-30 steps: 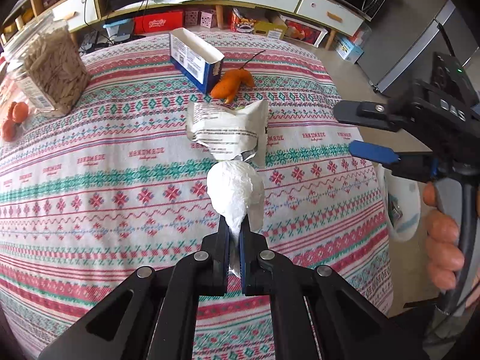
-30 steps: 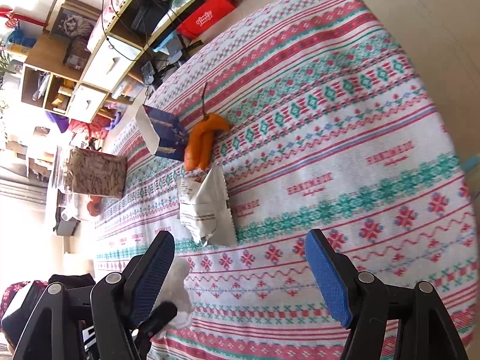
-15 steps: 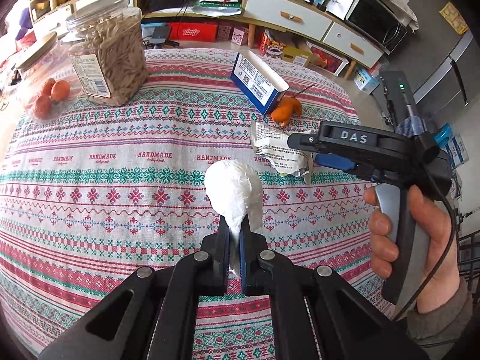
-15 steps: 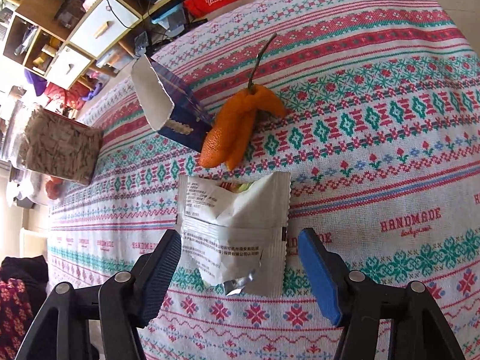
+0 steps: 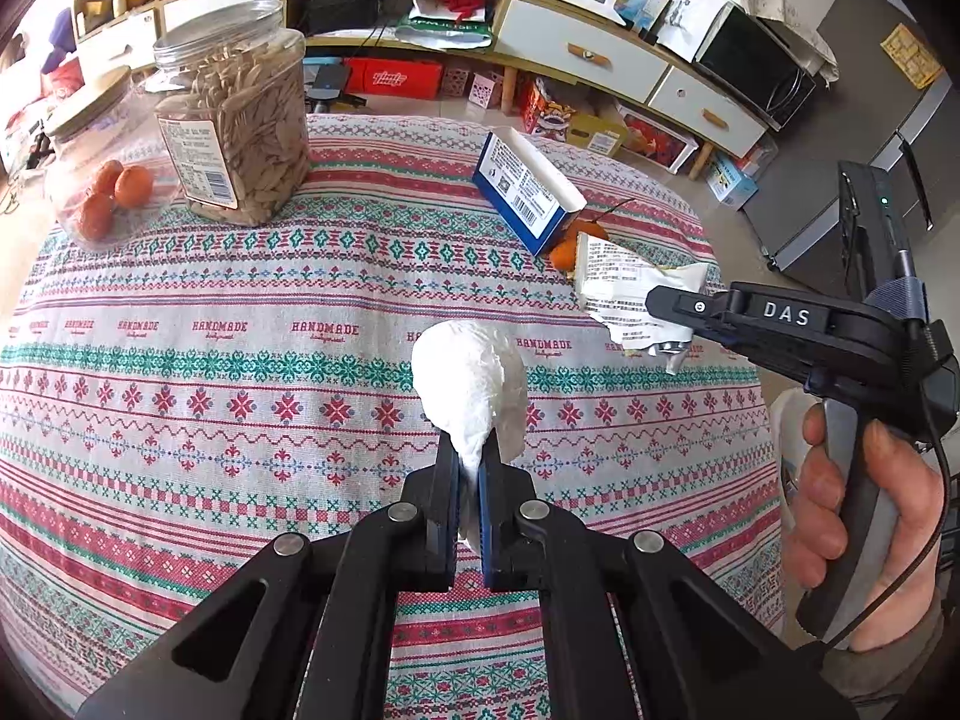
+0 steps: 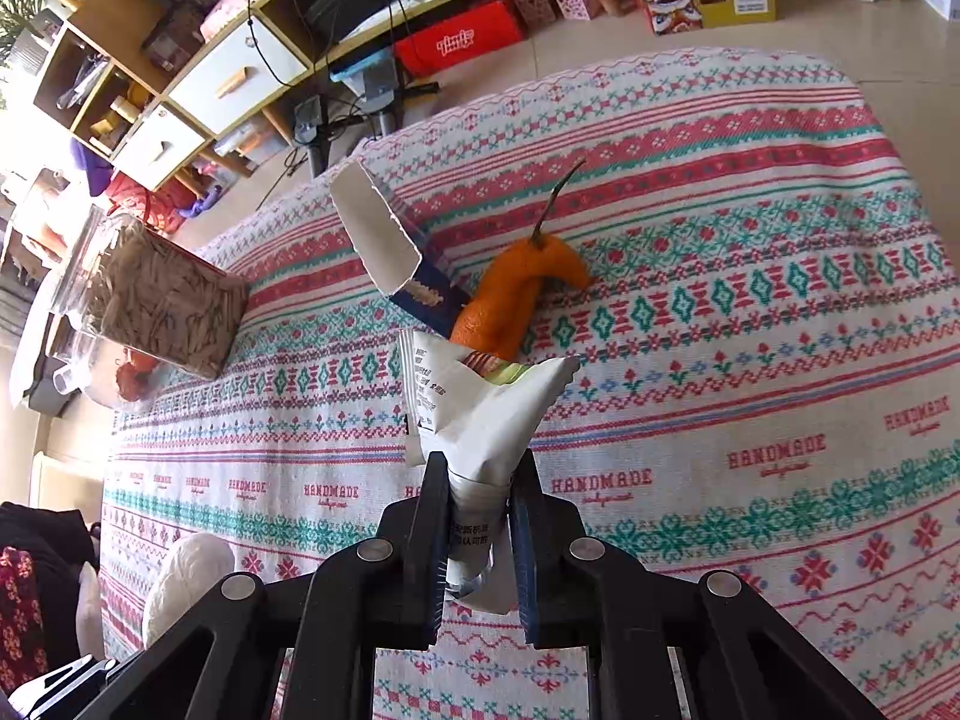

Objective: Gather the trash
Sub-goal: 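Grasp the white paper packet with the right tool while the left tool holds the tissue, then carry the tissue and paper packet over the white bin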

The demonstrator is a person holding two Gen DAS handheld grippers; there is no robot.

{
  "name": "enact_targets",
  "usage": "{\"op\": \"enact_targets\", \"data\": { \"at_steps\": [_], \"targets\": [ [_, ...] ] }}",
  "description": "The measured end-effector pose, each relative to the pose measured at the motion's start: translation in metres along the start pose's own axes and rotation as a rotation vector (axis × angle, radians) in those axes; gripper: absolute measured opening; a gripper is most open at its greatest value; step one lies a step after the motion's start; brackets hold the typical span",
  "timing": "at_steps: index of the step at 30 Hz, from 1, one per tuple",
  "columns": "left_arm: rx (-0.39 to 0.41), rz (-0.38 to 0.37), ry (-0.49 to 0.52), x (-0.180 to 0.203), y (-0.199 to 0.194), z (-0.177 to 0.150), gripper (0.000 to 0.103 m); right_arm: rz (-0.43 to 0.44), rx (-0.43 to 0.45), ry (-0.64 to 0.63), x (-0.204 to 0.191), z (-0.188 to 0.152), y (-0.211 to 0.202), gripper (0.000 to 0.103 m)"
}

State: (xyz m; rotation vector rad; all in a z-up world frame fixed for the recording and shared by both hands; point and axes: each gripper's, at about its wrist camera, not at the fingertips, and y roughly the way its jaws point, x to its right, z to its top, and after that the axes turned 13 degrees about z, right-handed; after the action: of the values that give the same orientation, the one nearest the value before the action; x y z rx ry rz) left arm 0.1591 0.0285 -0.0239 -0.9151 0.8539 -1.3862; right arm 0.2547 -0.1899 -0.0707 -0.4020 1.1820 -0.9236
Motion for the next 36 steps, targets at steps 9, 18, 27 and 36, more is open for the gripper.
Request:
{"op": "enact_targets", "data": {
  "at_steps": [9, 18, 27, 36],
  "targets": [
    [0.029, 0.002, 0.04, 0.024, -0.005, -0.004, 0.005, -0.005, 0.053, 0.032, 0.025, -0.011, -0.052, 0.016],
    [0.067, -0.013, 0.121, 0.077, -0.015, -0.013, 0.004, 0.026, 0.126, 0.063, 0.046, -0.029, -0.115, 0.016],
    [0.072, -0.084, 0.241, 0.167, -0.018, -0.035, 0.004, -0.043, 0.234, 0.14, 0.095, -0.04, -0.199, 0.017],
    [0.029, -0.244, 0.331, 0.285, -0.007, -0.062, 0.005, -0.131, 0.321, 0.315, 0.178, -0.06, -0.266, 0.018]
  ]
}}
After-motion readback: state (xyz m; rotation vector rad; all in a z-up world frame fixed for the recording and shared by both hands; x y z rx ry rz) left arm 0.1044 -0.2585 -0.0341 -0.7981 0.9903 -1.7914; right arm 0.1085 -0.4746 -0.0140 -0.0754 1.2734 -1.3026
